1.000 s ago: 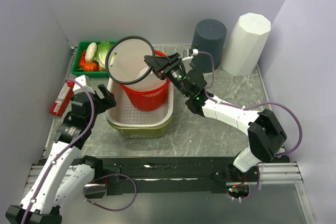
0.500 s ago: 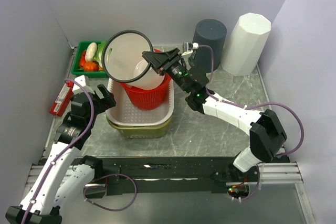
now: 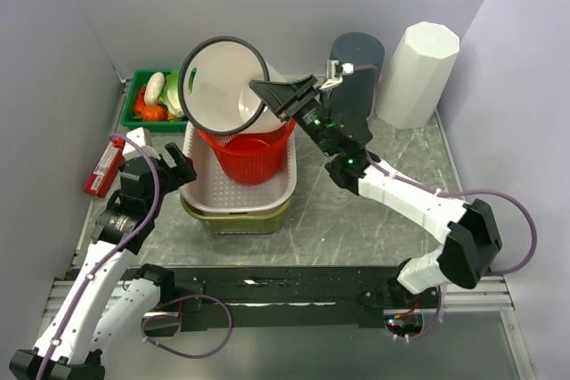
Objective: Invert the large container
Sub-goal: Pick up the container from the container, then turn the container upside down at the center of the board.
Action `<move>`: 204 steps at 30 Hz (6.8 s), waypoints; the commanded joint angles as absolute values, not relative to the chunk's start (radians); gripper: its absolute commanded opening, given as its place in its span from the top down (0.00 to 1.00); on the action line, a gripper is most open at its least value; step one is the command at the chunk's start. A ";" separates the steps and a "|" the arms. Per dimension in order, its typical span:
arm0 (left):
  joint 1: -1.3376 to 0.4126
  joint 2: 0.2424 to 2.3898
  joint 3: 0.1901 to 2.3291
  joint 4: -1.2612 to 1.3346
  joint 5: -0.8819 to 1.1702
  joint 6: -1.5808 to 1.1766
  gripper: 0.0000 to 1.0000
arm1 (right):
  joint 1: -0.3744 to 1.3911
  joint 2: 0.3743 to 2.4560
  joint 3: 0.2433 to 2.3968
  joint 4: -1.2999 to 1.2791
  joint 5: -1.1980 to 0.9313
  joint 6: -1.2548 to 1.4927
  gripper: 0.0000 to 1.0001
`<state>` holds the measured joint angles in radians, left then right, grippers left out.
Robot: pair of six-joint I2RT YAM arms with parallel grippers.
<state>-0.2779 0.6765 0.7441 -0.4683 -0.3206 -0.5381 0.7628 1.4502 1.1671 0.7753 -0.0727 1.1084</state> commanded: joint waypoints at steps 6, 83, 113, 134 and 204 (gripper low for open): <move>-0.275 0.675 0.749 -0.430 -0.333 -0.538 0.04 | 0.752 1.249 1.197 0.770 -0.002 0.881 0.83; -0.276 0.709 0.752 -0.433 -0.302 -0.534 0.04 | 0.652 1.203 1.101 -0.623 0.755 0.140 0.93; -0.276 0.701 0.752 -0.433 -0.305 -0.531 0.04 | 0.692 1.652 1.154 -0.680 0.781 0.144 0.89; -0.276 0.704 0.752 -0.431 -0.302 -0.529 0.04 | 0.577 1.747 1.071 -0.566 0.565 0.222 0.80; -0.275 0.706 0.755 -0.434 -0.301 -0.531 0.04 | 0.664 1.816 1.135 -0.659 0.764 0.225 0.55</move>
